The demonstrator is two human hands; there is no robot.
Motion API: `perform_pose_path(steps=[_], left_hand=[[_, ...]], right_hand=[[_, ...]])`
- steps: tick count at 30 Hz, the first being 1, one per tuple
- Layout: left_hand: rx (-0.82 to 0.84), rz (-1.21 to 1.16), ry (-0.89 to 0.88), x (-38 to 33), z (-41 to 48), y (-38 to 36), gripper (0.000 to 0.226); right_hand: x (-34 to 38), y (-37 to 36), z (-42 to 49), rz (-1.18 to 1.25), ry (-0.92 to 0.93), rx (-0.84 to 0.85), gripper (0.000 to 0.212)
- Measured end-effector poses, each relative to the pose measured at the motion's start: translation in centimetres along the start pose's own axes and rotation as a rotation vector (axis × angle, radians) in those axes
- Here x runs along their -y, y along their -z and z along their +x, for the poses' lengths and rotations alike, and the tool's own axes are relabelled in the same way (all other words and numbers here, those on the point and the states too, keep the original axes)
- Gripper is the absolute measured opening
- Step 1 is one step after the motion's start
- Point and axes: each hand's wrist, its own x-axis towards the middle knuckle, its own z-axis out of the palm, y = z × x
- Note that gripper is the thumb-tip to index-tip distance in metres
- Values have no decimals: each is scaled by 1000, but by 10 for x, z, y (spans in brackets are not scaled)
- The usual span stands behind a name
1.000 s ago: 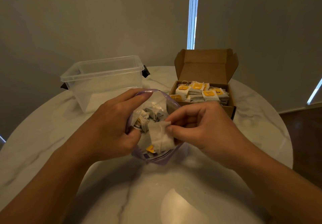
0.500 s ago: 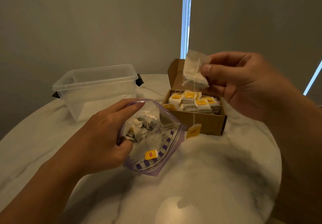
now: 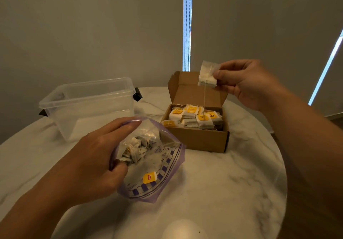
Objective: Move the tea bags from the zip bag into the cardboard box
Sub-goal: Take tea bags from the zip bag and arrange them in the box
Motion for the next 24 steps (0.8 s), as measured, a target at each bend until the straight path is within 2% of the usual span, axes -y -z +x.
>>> perform_pose_path(steps=[9, 13, 16, 20, 24], left_hand=[[-12, 28, -3, 5, 0, -1, 77], [-40, 27, -8, 8, 0, 0, 77], [-31, 15, -13, 7, 0, 1, 77], [-55, 18, 23, 4, 0, 1, 75], [-91, 11, 60, 0, 2, -1, 80]], right_hand=[[-51, -37, 0, -183, -201, 42, 11], [-58, -43, 4, -360, -290, 72, 19], [-57, -41, 7, -539, -198, 26, 14], [-53, -36, 3, -763, 88, -109, 9], [-42, -44, -26, -721, 241, -135, 8]])
